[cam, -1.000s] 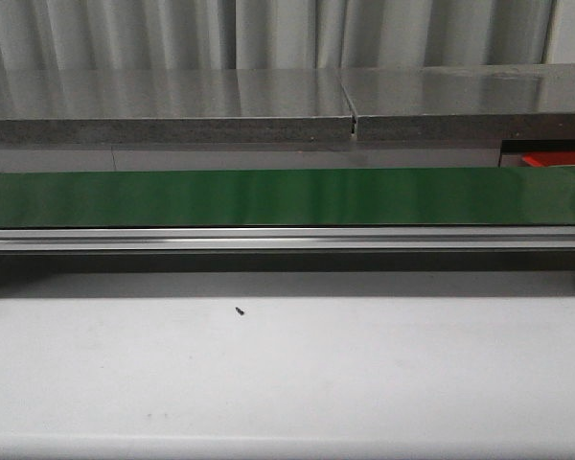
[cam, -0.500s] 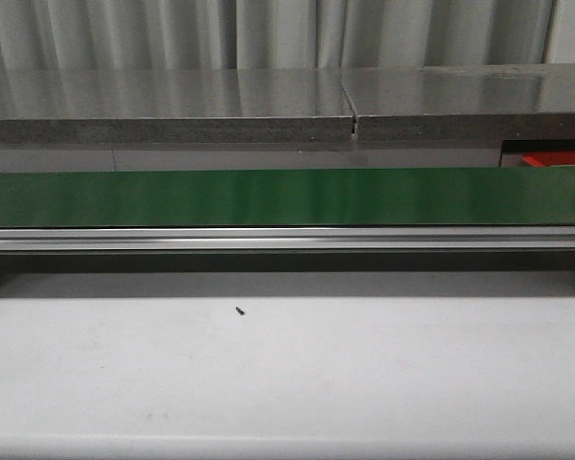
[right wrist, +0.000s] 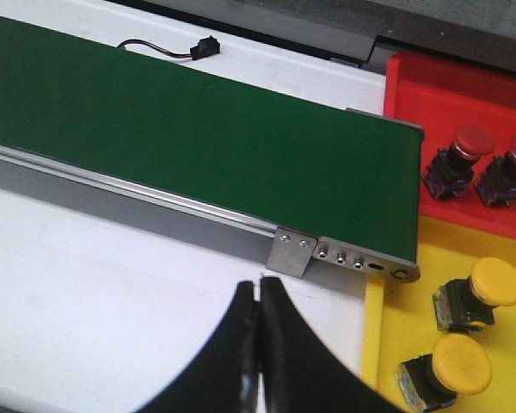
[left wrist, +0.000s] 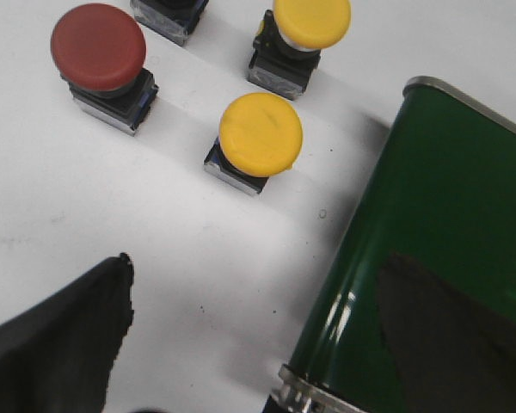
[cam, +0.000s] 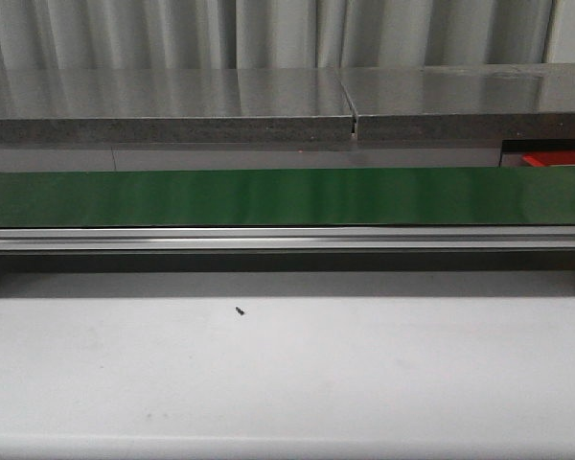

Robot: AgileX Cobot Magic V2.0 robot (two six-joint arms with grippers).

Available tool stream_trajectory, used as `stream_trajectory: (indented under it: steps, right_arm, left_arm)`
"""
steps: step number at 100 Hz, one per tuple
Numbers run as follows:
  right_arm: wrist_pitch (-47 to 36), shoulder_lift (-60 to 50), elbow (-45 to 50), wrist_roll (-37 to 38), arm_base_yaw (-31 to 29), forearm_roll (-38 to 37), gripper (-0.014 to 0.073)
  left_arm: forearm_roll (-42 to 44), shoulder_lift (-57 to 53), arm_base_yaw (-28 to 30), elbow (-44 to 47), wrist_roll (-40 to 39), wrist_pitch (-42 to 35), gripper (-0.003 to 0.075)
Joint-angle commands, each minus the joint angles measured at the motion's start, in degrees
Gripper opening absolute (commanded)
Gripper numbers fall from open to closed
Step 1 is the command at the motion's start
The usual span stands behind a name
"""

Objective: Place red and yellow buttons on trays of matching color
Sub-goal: 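Move the left gripper over a yellow button in the cluster, then grasp the yellow button with the left gripper and set it on the belt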

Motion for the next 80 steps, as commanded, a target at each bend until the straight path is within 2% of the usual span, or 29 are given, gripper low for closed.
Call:
stream_trajectory:
  steps: [1,80]
  right_arm:
    - [-3.12,-0.27,-1.40,0.00,0.00,0.65,-0.0098]
    - [-3.12,-0.27,-1.40,0.00,0.00,0.65,-0.0098]
  left_arm:
    - [-1.29,-0.65,0.07,-3.20,-0.42,-3.09,0.0568]
    - [-1.77,12.55,-1.48,-13.49,0.26,-4.32,0.0568]
